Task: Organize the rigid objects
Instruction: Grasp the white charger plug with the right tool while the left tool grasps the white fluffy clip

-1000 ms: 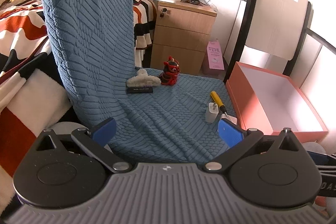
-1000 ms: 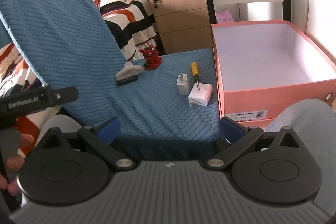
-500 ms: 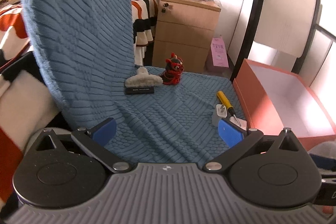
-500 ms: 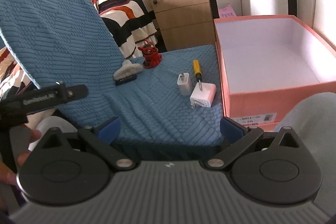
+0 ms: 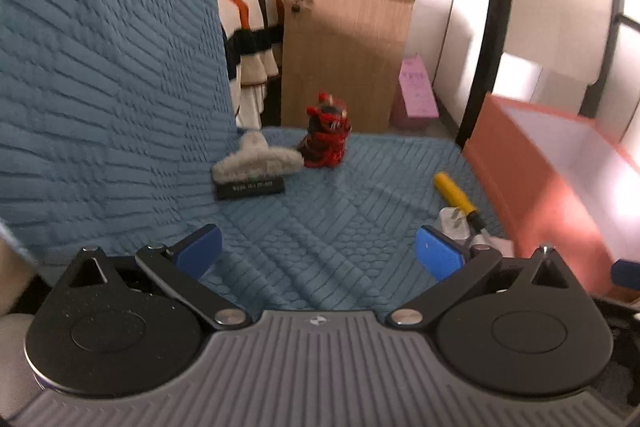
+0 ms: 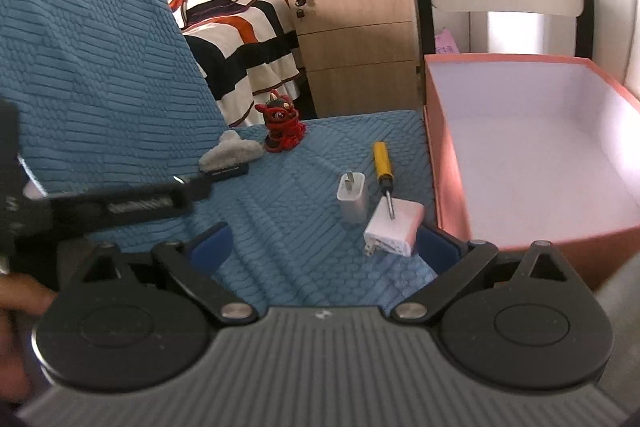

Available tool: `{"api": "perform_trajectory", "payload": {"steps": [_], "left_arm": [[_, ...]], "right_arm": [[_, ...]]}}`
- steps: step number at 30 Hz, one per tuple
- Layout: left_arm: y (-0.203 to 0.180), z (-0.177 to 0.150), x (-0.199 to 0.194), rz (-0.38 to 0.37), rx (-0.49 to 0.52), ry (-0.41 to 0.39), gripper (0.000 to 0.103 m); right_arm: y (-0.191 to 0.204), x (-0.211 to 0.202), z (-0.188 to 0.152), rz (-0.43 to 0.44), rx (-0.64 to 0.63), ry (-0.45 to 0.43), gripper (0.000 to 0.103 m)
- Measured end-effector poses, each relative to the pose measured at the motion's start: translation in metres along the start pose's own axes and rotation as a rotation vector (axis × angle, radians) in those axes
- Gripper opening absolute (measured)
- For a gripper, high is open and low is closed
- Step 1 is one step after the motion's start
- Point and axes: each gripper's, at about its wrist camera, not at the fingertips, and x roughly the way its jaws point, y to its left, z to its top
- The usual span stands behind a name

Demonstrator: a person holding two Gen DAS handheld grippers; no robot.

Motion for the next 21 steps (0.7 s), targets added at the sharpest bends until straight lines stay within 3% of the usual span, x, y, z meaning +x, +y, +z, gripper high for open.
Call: {"api": "perform_trajectory", "payload": {"steps": [11, 15, 21], "left_arm": [[0.026, 0.023, 0.069, 0.025, -0.026, 0.043, 0.103], [0.036, 0.032, 0.094, 0.056, -0.035, 0.064, 0.103], [0.044, 0.044, 0.126, 0.081, -0.016, 0.086, 0.103]], "right_arm": [[0.020, 0.051, 0.007, 0.027, -0.088, -0.064, 0.099], [0.026, 0.080, 0.004, -0.033, -0.105, -0.033, 0.076], [0.021, 0.109, 0.007, -0.086, -0.070, -0.006, 0.073]]}}
